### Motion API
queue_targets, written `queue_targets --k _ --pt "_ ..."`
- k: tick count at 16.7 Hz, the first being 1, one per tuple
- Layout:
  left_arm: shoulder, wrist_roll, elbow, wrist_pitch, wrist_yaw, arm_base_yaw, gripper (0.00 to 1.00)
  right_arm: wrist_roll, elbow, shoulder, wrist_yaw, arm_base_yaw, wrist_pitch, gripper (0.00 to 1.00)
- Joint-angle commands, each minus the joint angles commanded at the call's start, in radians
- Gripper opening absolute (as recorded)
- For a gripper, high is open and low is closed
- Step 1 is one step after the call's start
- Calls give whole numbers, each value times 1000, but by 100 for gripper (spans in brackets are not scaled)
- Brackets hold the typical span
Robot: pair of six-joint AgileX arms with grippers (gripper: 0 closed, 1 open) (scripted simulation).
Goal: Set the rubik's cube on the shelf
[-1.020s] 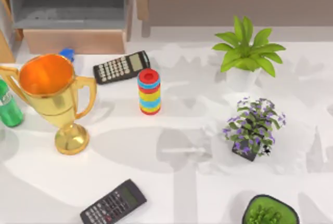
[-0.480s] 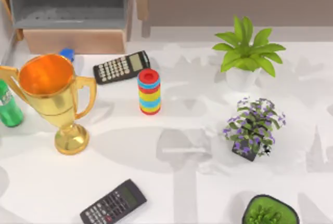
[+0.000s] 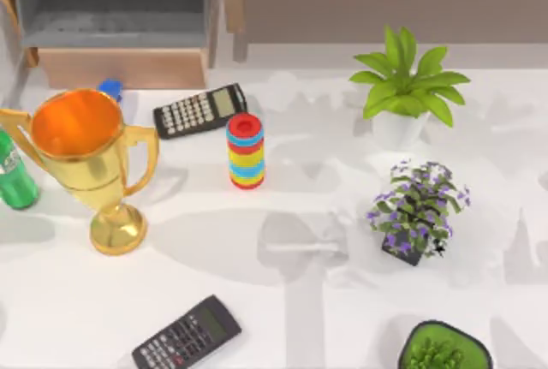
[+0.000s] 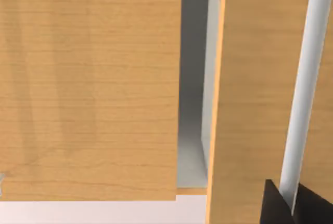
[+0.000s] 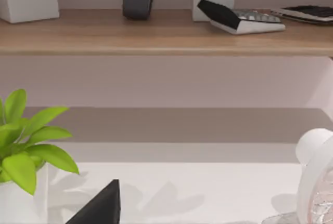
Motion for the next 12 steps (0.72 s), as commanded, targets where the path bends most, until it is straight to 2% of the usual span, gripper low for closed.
queue_targets --k 5,9,12 --pt "-55 4 -142 80 84 80 0 0 0 0 0 0 0 100" --pt "-57 4 -147 83 88 84 0 0 0 0 0 0 0 100" --pt "-57 4 -147 83 88 84 23 0 0 0 0 0 0 100"
